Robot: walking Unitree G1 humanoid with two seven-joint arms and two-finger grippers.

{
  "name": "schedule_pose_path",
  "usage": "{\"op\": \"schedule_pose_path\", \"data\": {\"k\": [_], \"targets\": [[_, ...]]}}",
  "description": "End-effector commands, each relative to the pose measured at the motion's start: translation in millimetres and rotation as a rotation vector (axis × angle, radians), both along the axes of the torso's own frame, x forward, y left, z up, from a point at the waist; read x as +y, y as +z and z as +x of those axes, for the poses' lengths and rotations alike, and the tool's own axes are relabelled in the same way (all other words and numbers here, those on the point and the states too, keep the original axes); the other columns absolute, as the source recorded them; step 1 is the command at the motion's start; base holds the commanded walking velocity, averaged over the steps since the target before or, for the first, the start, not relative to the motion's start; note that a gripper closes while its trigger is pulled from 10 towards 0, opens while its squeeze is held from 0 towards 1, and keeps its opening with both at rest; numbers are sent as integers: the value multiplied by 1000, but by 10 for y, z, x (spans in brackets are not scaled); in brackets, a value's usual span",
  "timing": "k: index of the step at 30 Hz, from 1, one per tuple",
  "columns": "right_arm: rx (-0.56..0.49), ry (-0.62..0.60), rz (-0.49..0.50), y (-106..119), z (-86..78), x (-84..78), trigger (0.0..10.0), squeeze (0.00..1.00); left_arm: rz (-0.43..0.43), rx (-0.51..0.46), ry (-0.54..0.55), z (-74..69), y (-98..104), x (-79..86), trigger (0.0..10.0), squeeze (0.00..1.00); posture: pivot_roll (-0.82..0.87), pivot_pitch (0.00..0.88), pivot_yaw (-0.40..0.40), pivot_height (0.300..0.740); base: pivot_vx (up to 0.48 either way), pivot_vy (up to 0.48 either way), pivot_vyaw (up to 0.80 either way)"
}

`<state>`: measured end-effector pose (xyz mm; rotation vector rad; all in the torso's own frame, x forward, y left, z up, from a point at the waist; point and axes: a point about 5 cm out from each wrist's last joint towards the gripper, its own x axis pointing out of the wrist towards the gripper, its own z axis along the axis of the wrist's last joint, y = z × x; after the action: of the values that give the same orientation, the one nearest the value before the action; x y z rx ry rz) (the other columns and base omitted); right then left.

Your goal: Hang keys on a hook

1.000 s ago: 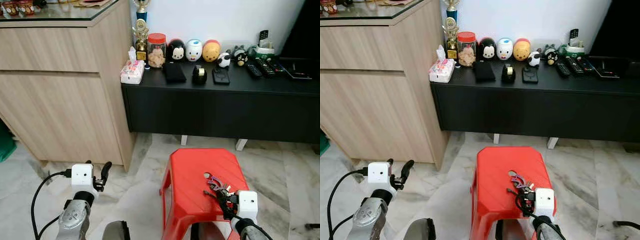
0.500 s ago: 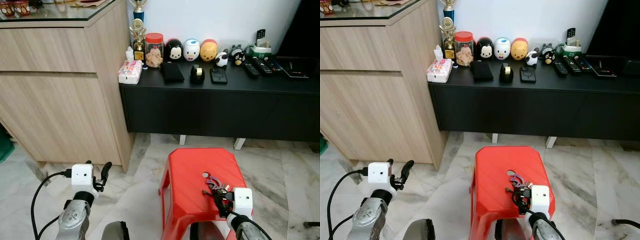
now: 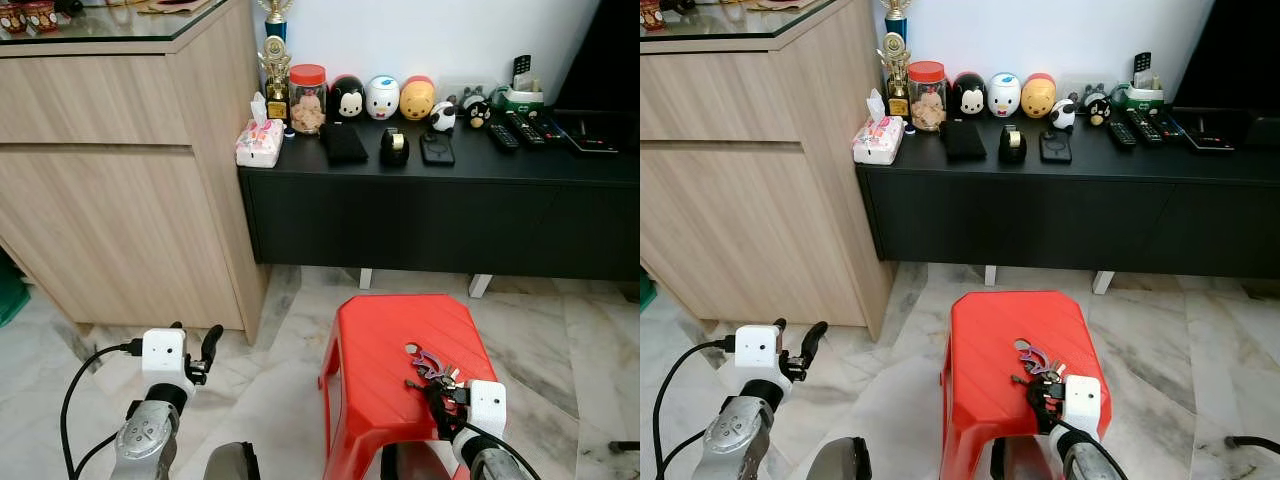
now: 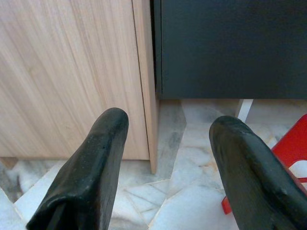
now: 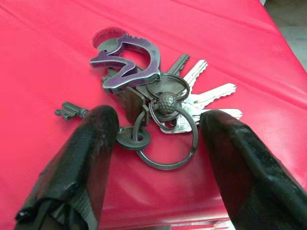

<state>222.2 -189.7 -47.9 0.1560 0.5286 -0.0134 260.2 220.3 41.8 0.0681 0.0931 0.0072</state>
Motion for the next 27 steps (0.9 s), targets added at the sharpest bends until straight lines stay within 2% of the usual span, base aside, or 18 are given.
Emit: {"op": "schedule_pose_path", "data": {"k": [1, 12, 13, 14, 27], "targets": [[15, -8, 10, -8, 9, 10, 10000, 0, 24, 19, -5, -11, -20, 31, 10000, 0, 48, 0, -17, 586, 0, 0, 0], [28, -7, 33, -14, 27, 48, 10000, 0, 31, 27, -11, -28, -33, 28, 10000, 0, 53, 0, -16, 586, 0, 0, 0], [29, -4, 36, -14, 29, 55, 6549, 0, 32, 27, -11, -27, -32, 30, 10000, 0, 52, 0, -16, 586, 0, 0, 0], [29, -2, 37, -14, 32, 61, 0, 0, 33, 28, -12, -27, -33, 28, 10000, 0, 52, 0, -15, 586, 0, 0, 0], [38, 10, 43, -23, 28, 87, 0, 0, 43, 41, -25, -28, -52, 26, 10000, 0, 52, 0, -11, 586, 0, 0, 0]]}}
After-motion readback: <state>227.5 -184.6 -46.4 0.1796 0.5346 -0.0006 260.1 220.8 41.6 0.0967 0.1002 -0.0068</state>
